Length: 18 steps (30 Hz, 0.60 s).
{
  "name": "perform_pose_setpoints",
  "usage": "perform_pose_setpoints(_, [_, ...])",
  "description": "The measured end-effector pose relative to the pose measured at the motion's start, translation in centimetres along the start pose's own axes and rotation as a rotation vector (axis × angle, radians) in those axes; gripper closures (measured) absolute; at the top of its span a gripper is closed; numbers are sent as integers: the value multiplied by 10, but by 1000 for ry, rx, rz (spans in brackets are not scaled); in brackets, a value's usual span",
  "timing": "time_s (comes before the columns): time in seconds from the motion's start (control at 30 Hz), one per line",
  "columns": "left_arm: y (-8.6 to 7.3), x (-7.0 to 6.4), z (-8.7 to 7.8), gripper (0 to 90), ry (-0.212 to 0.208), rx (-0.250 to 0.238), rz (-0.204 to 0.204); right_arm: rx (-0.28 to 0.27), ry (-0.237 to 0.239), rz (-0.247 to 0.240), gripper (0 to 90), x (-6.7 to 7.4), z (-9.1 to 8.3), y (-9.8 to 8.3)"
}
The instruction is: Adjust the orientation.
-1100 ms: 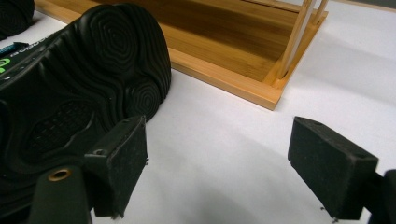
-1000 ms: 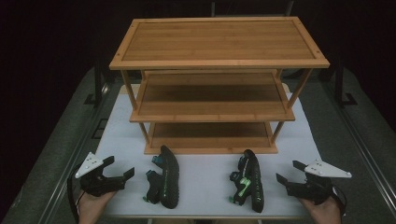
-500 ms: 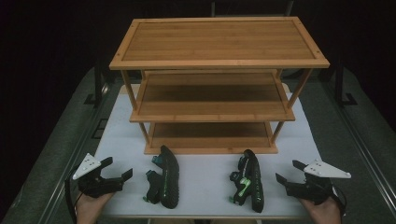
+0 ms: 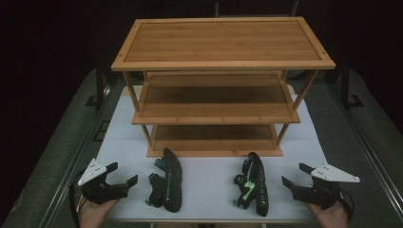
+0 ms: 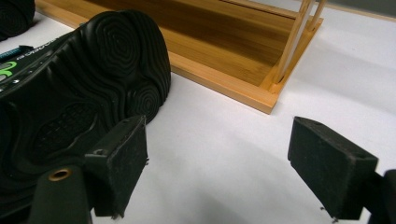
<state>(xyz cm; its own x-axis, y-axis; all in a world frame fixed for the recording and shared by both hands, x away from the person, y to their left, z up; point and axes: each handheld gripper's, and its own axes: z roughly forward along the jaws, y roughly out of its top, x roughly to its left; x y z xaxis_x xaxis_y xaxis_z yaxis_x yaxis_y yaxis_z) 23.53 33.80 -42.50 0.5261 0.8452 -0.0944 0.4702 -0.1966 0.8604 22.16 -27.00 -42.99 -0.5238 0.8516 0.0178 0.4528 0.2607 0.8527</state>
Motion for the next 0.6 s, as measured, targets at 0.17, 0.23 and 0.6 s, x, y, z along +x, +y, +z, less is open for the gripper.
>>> perform_pose_setpoints(0.17, [0,-6,4,84,-40,10,17,-4,-2,-6,191,1,-1,1])
perform_pose_setpoints(0.23, [0,-8,5,141,-57,10,31,-2,-1,-3,191,1,-1,0])
perform_pose_setpoints(0.6, [-3,-18,10,278,-108,62,110,-10,-4,-9,191,2,-2,1])
